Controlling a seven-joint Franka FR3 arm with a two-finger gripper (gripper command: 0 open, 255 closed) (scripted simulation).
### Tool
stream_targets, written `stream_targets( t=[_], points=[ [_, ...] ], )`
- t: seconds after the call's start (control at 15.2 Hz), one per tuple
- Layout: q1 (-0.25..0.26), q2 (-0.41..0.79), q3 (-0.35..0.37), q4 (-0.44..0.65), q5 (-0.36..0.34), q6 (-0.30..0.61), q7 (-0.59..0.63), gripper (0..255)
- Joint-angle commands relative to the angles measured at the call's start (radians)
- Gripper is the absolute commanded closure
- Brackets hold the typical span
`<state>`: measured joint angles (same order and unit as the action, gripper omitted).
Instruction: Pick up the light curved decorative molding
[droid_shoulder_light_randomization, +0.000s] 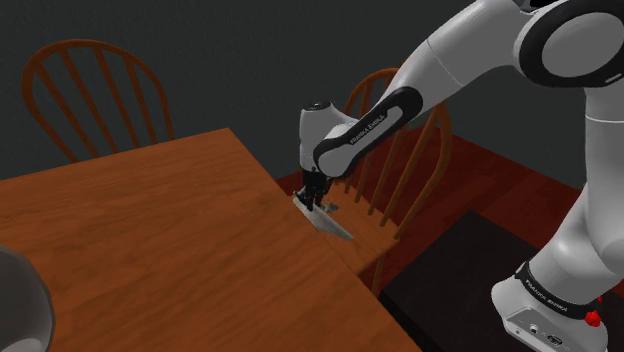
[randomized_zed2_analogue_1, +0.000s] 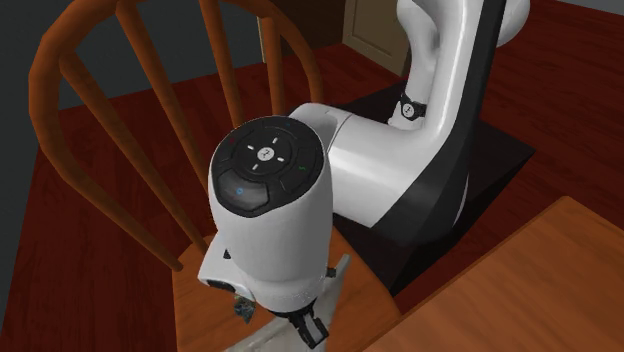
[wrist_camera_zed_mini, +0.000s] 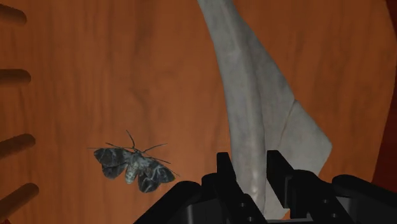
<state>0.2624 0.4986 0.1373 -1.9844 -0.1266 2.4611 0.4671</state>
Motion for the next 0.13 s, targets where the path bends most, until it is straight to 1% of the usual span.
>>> stream_targets(
  t=[0.0, 0.07],
  points=[
    [-0.001, -0.012, 0.002, -0.001, 0.003, -0.011, -0.002, 255],
    [-0.001, -0.012, 0.002, -0.001, 0.003, -0.011, -0.002, 255]
  ],
)
